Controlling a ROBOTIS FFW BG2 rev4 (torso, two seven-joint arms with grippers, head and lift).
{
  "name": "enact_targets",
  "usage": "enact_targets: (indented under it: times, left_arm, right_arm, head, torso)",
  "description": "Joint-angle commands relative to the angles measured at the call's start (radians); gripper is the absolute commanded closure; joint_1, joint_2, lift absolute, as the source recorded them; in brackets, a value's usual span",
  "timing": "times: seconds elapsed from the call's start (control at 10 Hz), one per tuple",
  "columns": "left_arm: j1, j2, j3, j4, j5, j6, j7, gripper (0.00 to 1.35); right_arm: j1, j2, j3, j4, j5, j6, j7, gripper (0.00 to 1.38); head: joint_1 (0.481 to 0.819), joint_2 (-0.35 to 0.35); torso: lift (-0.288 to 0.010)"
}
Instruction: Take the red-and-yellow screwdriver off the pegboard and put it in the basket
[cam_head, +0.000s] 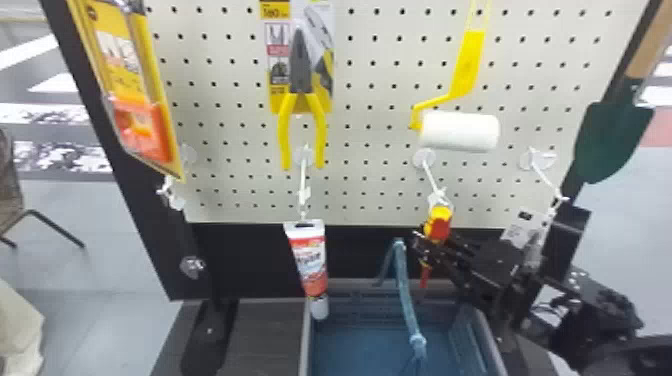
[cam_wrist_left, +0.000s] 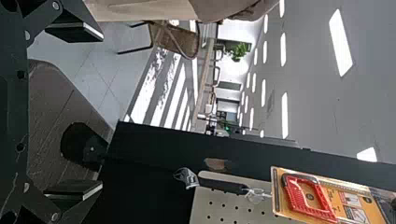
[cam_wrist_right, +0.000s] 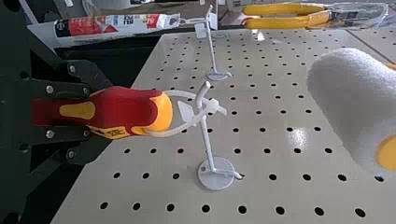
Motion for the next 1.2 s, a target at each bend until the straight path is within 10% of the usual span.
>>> enact_targets:
  times: [0.0,1.1]
  left_arm:
    - [0.0,0.001,0.0,0.0,0.0,0.0,0.0,0.18]
    - [0.0,0.001,-0.002,0.0,0.001,0.001,0.0,0.18]
  right_arm:
    - [0.0,0.0,0.0,0.0,-0.002,0.0,0.002,1.1]
    - [0.075,0.006,-0.025,-0.137,-0.001,0.024,0.002,1.1]
  head:
    - [0.549,0.0]
    - [0.549,0.0]
  torso:
    - [-0.1]
    - [-0.1]
